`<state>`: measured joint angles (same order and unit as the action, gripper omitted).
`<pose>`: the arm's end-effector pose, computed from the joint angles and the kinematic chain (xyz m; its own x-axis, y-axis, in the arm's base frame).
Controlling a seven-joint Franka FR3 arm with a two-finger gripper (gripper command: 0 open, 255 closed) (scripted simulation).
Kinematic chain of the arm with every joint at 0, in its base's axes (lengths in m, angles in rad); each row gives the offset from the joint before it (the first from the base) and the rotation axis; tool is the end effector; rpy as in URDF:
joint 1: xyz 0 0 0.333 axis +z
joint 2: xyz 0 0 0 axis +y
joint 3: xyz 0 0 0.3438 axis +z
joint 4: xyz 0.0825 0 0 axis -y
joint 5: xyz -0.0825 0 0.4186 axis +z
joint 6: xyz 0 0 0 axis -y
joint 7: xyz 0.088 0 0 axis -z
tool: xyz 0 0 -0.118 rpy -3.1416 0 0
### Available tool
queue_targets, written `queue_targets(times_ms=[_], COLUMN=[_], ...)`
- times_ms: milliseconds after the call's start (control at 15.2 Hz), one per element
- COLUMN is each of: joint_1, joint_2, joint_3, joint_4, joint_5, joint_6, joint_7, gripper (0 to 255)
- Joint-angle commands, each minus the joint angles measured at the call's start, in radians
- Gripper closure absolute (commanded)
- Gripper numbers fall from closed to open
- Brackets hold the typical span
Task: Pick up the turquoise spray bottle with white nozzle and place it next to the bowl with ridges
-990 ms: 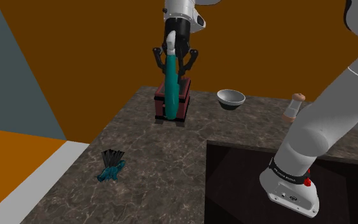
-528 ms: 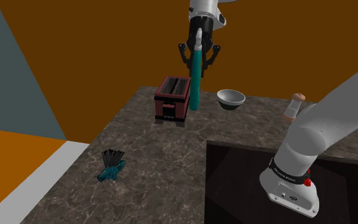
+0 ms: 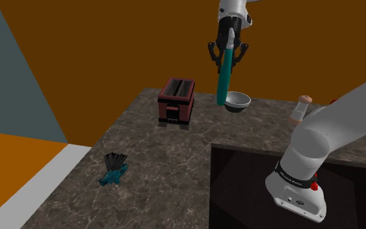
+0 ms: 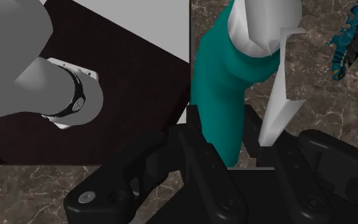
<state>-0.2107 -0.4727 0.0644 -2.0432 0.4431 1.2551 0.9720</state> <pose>0.3888 0.0093 0.6311 0.4245 -0.7597 -0.4927 -0.8706 -0.4920 0.0086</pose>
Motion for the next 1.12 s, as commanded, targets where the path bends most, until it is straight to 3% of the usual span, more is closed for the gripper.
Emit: queue_targets(times_ms=[0,528,1056], joint_1=[-0.016,-0.076,-0.128], joint_2=[-0.009,-0.011,0.058], joint_3=[-0.038,-0.192,-0.347], joint_4=[-0.007,0.013,0.100], joint_5=[-0.032,-0.174,-0.316], joint_6=[-0.024,-0.111,-0.174], joint_7=[-0.049,-0.241,-0.453], gripper=[255,255,255])
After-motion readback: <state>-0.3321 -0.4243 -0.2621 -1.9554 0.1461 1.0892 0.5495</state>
